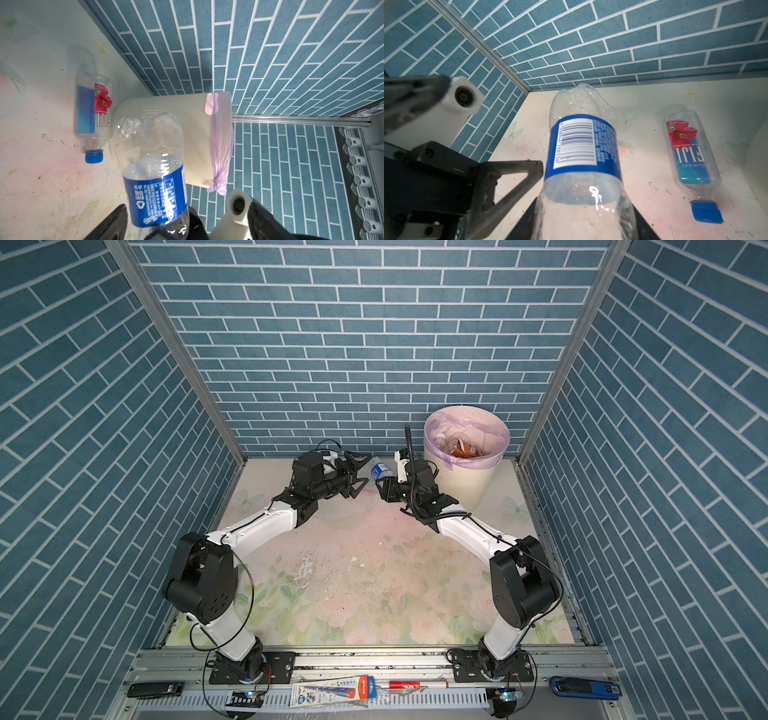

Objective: Throw the plastic bottles in the bin
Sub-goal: 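Carry the blue-labelled bottle over the bin with the right gripper while the left releases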

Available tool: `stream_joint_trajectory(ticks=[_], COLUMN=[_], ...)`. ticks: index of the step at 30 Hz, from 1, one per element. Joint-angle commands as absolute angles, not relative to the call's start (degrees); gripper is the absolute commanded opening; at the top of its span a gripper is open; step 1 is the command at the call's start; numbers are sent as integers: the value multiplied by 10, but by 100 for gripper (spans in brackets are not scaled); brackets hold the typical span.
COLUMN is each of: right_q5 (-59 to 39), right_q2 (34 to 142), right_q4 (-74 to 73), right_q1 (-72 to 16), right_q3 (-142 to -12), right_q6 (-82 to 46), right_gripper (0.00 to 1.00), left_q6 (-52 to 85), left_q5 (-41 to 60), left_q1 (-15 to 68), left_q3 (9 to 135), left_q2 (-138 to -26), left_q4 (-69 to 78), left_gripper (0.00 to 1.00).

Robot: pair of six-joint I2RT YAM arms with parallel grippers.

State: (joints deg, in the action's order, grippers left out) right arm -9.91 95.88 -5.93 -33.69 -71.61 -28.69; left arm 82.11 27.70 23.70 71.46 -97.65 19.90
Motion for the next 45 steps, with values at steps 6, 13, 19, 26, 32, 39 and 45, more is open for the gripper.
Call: stream_joint_trajectory(ticks=[6, 13, 19, 26, 32, 39, 45], right_q5=[-90, -84, -76, -83, -94, -58, 24], right_q2=[930, 923, 916, 907, 897, 872, 836], right_q4=[-52, -23, 12, 62, 117, 184, 233], right_q1=[-330, -328, -315, -279, -252, -240, -233], right_q3=[-705, -737, -781, -848, -912, -991, -1070], right_q6=[-288, -263, -242, -214, -185, -125, -45], right_gripper=[29, 29, 28, 27, 26, 26, 24], left_q6=[719, 538, 367, 231, 124, 78, 49], left_q5=[283, 294, 259, 249, 230, 210, 218], left_q1=[214, 225, 258, 274, 313, 351, 378], left_q3=[717, 768, 777, 705, 714, 787, 914], left_q2=[-920, -898, -877, -835, -841, -890, -947], left_q4=[117, -1, -68, 8, 10, 24, 10], left_gripper=[99, 99, 99, 99, 99, 99, 99])
